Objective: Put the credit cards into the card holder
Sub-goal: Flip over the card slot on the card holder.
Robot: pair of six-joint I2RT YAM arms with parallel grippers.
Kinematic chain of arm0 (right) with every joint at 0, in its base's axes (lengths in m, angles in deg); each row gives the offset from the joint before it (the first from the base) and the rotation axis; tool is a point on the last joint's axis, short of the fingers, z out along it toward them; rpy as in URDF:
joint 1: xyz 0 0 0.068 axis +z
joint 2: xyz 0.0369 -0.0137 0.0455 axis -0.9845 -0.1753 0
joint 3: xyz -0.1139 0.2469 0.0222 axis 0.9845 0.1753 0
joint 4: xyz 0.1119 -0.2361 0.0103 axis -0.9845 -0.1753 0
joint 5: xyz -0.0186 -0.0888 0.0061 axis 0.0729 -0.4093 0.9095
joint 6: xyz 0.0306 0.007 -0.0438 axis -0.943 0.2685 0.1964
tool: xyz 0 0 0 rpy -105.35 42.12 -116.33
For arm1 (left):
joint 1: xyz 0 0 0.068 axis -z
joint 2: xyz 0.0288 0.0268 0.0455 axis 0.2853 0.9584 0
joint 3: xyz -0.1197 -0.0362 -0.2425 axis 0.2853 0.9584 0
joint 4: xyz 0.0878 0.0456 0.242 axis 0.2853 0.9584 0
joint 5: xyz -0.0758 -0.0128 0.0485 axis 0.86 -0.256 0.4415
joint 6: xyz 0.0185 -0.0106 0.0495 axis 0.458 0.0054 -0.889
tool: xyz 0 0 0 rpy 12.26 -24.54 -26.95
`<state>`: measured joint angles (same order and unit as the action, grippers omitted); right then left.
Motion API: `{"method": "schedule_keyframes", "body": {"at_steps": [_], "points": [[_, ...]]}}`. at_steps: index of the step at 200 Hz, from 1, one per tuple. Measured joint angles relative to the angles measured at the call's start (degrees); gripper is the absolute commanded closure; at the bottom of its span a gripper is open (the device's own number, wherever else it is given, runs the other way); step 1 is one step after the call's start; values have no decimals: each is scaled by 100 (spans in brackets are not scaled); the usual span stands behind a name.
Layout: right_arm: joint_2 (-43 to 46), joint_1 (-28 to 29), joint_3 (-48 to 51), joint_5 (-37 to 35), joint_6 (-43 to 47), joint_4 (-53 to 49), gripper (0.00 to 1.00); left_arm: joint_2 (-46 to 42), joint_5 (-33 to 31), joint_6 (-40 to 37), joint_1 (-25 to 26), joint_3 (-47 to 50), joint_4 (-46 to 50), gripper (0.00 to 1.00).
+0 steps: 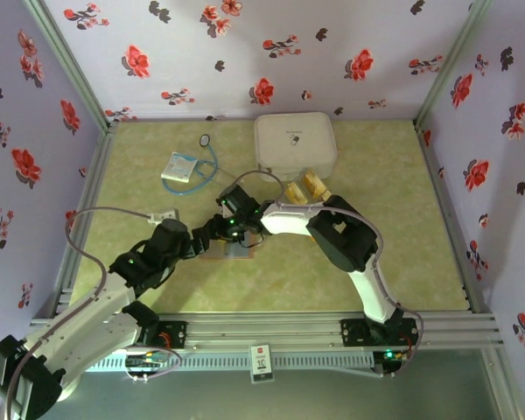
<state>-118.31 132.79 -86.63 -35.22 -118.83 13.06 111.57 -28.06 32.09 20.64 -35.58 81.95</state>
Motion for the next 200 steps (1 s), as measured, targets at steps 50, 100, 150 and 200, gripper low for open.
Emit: {"method": "schedule_keyframes", "body": {"at_steps": [50, 100, 150, 200], "points": [[85, 0, -92, -48, 44, -140, 61, 131, 0, 0, 0, 116, -7, 0], [1392, -186, 468, -686, 546, -955, 56, 756, 9, -7, -11, 164, -240, 0], [2507, -538, 1381, -1759, 1126, -1805, 49, 1703, 48, -129, -37, 31, -555, 0], [2463, -564, 1722, -2024, 1373, -2105, 55, 2232, 92, -199, -52, -343, -745, 0]]}}
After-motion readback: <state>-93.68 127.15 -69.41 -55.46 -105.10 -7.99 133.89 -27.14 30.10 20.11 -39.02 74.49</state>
